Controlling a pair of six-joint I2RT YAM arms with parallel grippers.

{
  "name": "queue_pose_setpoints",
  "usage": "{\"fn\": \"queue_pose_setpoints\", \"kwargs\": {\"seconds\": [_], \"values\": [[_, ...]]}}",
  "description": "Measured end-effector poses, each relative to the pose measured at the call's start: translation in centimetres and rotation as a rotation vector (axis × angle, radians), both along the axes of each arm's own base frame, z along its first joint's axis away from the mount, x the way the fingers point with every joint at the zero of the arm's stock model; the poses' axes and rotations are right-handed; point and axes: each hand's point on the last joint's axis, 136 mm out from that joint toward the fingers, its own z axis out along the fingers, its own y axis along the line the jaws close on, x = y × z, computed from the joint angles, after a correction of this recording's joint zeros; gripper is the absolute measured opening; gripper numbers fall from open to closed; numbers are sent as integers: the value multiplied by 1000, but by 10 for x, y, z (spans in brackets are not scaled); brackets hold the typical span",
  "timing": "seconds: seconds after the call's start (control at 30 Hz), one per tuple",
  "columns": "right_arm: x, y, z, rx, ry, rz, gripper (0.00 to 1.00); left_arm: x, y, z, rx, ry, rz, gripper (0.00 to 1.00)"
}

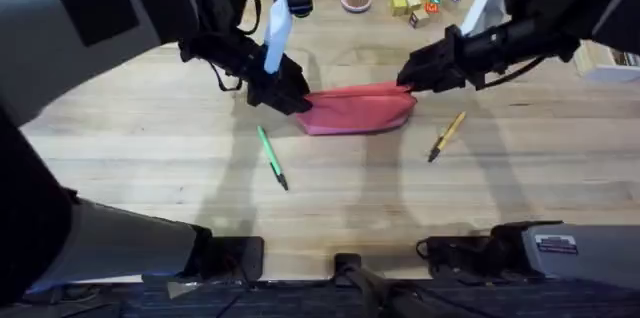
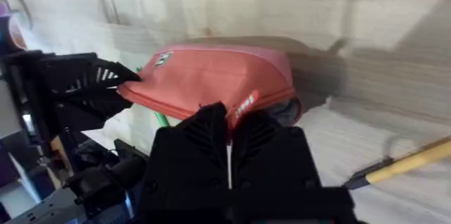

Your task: Unzip the bag, pick up the pens from the table one at a time and place them inside, then zip the bag closed.

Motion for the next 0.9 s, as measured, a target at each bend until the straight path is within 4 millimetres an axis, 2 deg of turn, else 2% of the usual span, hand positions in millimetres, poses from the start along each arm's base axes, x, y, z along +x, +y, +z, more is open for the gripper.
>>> {"fn": "queue_pose_setpoints", "kwargs": {"seconds": [0.63, 0.9], "values": [[-5, -1, 27, -10, -84, 4, 30, 0, -2, 2, -19, -1, -3, 43], [-5, 10, 24, -183, -180, 76, 31, 1, 0, 0, -1, -3, 0, 42]]}}
